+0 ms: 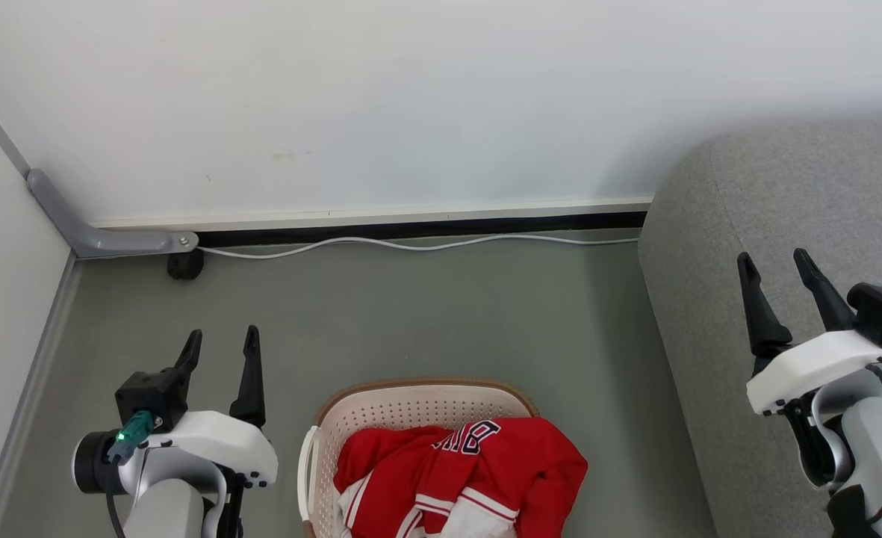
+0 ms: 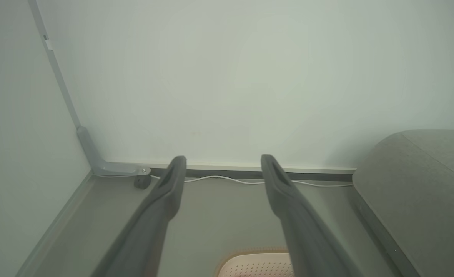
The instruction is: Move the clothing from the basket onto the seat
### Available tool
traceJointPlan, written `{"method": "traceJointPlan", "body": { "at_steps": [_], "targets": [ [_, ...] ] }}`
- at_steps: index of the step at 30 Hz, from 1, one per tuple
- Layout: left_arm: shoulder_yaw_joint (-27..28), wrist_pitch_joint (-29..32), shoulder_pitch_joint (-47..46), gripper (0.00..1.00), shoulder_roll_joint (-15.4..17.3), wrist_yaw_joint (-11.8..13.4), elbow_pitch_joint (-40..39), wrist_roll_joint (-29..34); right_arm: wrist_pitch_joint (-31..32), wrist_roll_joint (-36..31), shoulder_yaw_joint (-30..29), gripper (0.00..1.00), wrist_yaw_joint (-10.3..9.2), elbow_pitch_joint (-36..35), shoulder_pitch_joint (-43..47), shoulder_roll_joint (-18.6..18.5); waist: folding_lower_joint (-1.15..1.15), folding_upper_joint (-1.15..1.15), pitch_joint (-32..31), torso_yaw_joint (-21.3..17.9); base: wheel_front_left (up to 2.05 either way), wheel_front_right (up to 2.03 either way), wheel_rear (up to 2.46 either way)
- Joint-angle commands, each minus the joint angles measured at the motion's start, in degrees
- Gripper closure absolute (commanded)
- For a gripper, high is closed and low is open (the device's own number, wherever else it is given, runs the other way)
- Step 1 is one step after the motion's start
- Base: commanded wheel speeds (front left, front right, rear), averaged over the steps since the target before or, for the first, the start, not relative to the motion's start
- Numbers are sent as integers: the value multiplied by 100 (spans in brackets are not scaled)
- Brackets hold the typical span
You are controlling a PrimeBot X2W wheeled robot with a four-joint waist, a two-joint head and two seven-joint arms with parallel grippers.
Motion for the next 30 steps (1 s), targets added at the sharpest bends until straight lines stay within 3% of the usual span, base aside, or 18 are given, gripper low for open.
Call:
{"method": "traceJointPlan", "body": {
  "at_steps": [1,13,23,30],
  "targets": [
    [161,-51,-249,0,134,-39,-81,-21,-79,-68,48,0,24,-163,31,-16,0,0,-1,4,0,0,0],
    [-141,-51,-340,0,134,-110,103,-342,-79,11,-3,0,24,-425,-107,-43,0,0,313,-46,0,0,0],
    [-776,-51,-538,0,133,82,147,-856,-79,81,-76,0,24,-966,-442,-126,0,0,1134,-166,0,0,0],
    [-1457,-51,-805,0,133,359,203,-1369,-79,117,-139,0,24,-1380,-742,-256,0,0,1966,-206,0,0,0]
  ]
}}
